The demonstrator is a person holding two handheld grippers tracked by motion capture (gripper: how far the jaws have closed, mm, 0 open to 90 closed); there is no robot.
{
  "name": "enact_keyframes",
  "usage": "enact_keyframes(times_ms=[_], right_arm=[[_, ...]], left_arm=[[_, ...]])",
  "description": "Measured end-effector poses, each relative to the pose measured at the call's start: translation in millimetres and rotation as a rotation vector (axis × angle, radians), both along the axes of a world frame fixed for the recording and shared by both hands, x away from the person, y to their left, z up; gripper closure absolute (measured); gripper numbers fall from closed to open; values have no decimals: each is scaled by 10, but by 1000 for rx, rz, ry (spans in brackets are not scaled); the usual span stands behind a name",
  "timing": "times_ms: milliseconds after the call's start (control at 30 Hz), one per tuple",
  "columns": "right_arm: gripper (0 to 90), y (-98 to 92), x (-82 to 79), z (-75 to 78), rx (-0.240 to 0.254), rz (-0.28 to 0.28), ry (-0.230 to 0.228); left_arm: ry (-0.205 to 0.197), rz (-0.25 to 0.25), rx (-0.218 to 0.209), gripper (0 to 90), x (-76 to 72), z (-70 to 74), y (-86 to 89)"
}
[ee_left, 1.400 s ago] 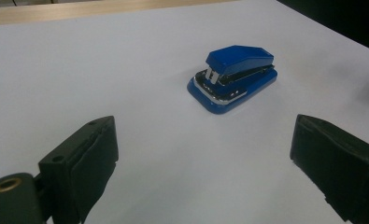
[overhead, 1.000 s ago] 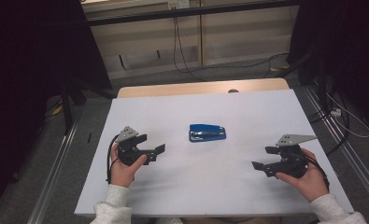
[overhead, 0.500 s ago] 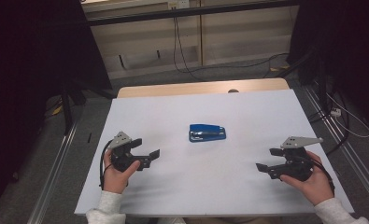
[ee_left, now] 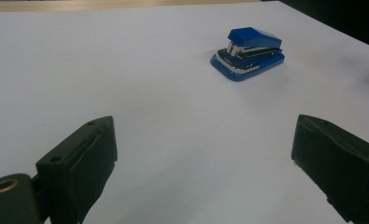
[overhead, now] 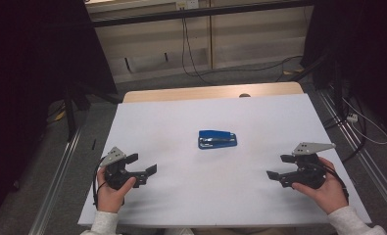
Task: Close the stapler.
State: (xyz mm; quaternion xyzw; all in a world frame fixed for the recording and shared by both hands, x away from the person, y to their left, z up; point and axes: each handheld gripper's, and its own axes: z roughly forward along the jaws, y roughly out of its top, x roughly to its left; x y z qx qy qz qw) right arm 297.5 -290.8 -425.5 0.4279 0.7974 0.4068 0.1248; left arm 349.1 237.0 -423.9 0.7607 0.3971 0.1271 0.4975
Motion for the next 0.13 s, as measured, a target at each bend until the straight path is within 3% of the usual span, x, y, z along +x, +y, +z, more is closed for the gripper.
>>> enact_keyframes(times_ms=[133], right_arm=[[168,0,8,-3,1,3,1]], left_arm=[[-12,-2,-7,68,-5,4,-4]])
